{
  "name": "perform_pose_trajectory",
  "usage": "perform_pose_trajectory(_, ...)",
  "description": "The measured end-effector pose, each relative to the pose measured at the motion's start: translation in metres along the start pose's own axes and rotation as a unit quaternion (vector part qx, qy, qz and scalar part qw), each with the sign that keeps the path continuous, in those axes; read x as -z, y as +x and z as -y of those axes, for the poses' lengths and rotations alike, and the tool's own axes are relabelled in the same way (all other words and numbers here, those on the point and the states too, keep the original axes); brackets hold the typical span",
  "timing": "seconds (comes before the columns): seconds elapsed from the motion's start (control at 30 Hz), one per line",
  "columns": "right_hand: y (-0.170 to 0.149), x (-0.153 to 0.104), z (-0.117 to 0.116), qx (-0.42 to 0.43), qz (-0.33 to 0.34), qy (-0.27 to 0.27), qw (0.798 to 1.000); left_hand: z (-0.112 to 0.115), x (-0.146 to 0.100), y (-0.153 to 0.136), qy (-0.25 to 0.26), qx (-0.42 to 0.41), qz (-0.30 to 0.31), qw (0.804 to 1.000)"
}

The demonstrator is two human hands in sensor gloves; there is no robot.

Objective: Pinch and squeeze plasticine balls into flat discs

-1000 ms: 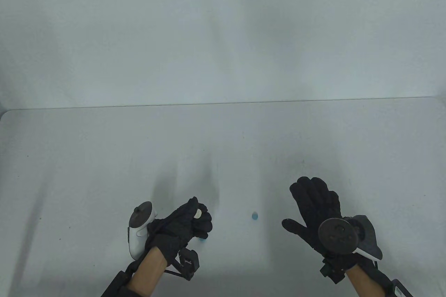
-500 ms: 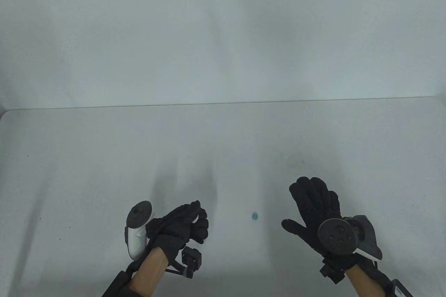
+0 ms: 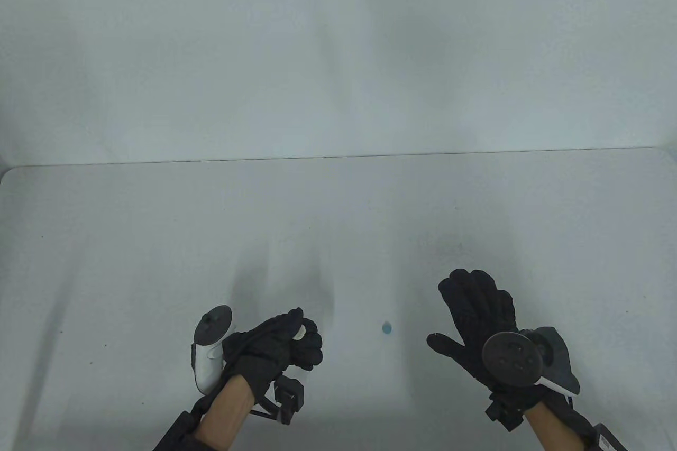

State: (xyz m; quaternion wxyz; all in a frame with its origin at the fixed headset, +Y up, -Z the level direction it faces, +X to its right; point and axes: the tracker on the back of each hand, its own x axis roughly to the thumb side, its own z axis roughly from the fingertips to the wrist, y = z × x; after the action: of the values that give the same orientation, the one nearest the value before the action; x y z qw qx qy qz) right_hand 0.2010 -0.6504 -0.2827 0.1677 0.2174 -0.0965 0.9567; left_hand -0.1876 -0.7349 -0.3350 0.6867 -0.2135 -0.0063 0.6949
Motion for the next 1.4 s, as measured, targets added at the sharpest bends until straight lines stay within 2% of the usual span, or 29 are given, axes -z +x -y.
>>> perform_pose_trajectory(0.27,0.001,0.0,0.0,-0.001,0.002,-0.001,1.0,-0.001,0.001,0.001,0.014,0.015,0.012,1.0)
perform_pose_trajectory(0.33,0.001,0.0,0.001,0.0,0.002,-0.004,1.0,0.0,0.003,-0.003,-0.058,-0.033,0.023,0.997)
perform_pose_trajectory(0.4,0.0,0.0,0.0,0.001,0.002,-0.002,1.0,0.003,0.005,-0.005,-0.073,-0.076,0.019,0.994)
perform_pose_trajectory(0.5,0.0,0.0,0.0,-0.001,0.001,-0.001,1.0,0.003,0.005,-0.004,-0.039,-0.03,0.021,0.999)
perform_pose_trajectory(0.57,0.0,0.0,0.0,0.0,0.001,-0.002,1.0,0.003,0.006,-0.003,-0.041,-0.006,0.023,0.999)
perform_pose_trajectory(0.67,0.0,0.0,0.0,0.0,0.0,-0.002,1.0,0.003,0.007,-0.002,-0.028,-0.009,0.026,0.999)
perform_pose_trajectory(0.77,0.0,0.0,0.0,0.001,0.001,-0.003,1.0,0.004,0.006,0.003,-0.038,0.017,0.043,0.998)
perform_pose_trajectory(0.83,0.0,0.0,0.0,0.0,0.001,-0.001,1.0,0.004,0.005,0.006,-0.011,0.026,0.046,0.999)
perform_pose_trajectory(0.93,0.001,-0.001,0.002,-0.001,0.003,-0.007,1.0,0.004,0.005,0.005,-0.009,0.035,0.045,0.998)
perform_pose_trajectory(0.97,0.001,-0.001,0.002,0.0,0.003,-0.007,1.0,0.004,0.005,0.004,-0.015,0.026,0.041,0.999)
perform_pose_trajectory(1.07,0.001,-0.001,0.001,0.0,0.002,-0.005,1.0,0.007,0.006,-0.001,-0.078,-0.025,0.038,0.996)
perform_pose_trajectory(1.13,0.001,-0.001,0.002,0.0,0.002,-0.006,1.0,0.009,0.005,-0.002,-0.064,-0.042,0.029,0.997)
perform_pose_trajectory(1.27,0.001,-0.001,0.002,-0.002,0.001,-0.005,1.0,0.007,0.004,0.004,-0.026,0.044,0.028,0.998)
perform_pose_trajectory(1.4,0.001,-0.001,0.001,-0.002,0.002,-0.004,1.0,0.008,0.001,0.007,-0.016,0.04,0.032,0.999)
